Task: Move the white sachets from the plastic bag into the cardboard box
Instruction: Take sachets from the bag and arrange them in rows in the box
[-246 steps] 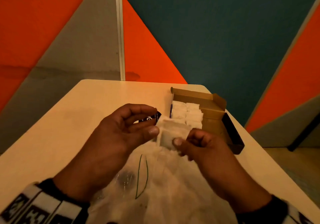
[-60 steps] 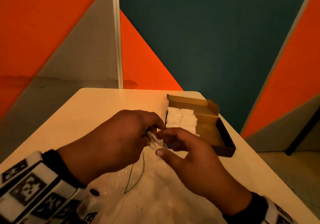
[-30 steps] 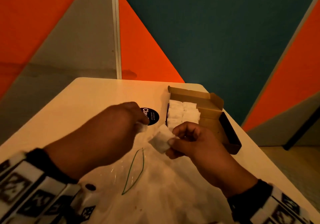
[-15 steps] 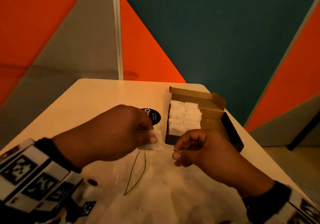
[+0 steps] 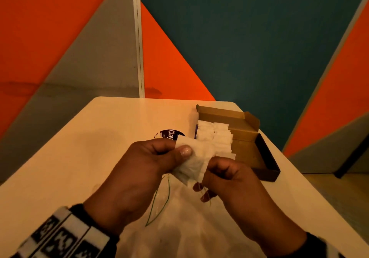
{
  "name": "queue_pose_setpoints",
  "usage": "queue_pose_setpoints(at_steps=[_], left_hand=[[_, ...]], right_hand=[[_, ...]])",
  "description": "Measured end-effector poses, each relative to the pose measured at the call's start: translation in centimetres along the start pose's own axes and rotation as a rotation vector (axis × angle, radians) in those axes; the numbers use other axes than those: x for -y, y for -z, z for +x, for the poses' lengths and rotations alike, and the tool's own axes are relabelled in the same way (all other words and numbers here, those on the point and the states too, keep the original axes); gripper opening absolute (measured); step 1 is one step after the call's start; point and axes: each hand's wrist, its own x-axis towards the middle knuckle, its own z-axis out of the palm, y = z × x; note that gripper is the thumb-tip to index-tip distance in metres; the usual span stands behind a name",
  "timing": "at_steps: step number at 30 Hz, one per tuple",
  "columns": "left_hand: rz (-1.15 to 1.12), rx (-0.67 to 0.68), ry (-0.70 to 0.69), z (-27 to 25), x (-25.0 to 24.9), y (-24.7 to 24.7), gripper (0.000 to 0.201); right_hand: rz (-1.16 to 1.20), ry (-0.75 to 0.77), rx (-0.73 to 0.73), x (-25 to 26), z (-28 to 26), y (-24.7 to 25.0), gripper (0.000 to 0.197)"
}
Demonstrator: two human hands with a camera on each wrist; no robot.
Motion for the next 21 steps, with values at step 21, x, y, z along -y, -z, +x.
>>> queue_pose_setpoints(at_steps=[21], left_hand=[[0.139,0.011,0.048,-1.4,-0.1,0.2,0.018]], right_hand=[[0.190,0.121,-0.167,1.8,-0.6,0.3,0.048]])
